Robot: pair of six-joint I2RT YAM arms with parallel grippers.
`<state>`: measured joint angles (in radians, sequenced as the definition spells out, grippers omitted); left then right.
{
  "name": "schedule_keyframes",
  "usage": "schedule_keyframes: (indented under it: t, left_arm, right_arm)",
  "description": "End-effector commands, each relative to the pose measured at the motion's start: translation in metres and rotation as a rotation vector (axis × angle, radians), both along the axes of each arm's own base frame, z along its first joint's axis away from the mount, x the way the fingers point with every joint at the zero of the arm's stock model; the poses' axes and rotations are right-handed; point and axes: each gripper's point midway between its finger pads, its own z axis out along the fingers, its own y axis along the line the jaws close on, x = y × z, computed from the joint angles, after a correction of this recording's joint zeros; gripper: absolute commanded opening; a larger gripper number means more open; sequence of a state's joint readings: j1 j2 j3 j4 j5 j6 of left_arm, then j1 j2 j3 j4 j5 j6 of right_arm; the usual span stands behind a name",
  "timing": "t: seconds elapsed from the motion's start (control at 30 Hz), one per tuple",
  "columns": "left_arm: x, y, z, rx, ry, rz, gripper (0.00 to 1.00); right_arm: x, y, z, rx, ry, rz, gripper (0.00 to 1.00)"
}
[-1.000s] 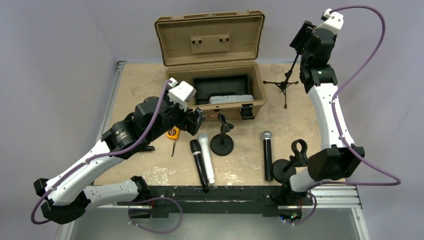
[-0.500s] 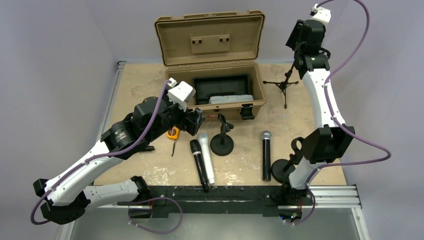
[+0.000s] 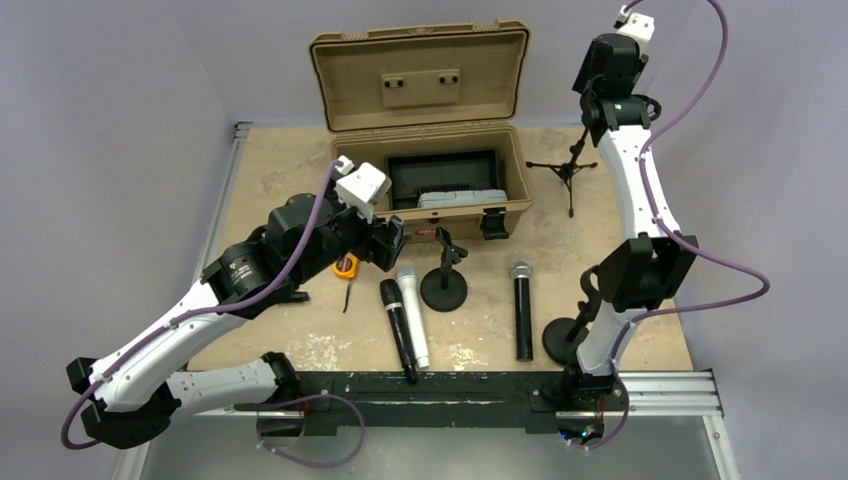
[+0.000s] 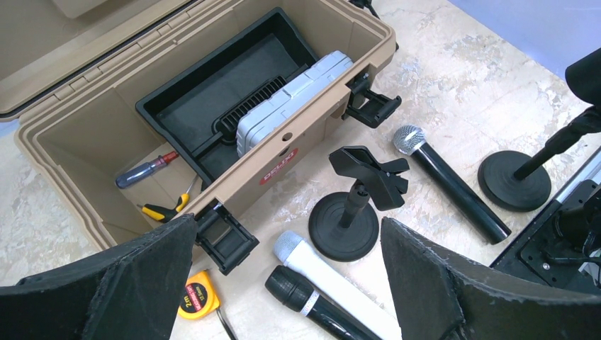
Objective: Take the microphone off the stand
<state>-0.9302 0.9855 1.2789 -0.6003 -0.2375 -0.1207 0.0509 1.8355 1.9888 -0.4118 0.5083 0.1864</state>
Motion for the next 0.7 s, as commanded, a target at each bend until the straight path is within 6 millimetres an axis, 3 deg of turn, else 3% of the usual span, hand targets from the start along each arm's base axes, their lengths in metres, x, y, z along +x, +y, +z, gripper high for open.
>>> schedule_keyframes:
  t: [0.0, 0.17, 0.67]
  left_arm:
    - [-0.001, -0.003, 0.014, -0.050, -0.015, -0.005, 0.98]
    - [-0.001, -0.003, 0.013, -0.048, -0.013, -0.007, 0.98]
    - [-0.001, -0.004, 0.012, -0.044, -0.009, -0.008, 0.98]
  right_arm:
    - [0.004, -0.002, 0.021, -0.035, -0.034, -0.027, 0.53]
    - [0.013, -0.001, 0.005, -0.041, -0.002, -0.034, 0.52]
    - [0.016, 0.002, -0.045, -0.072, 0.098, -0.074, 0.41]
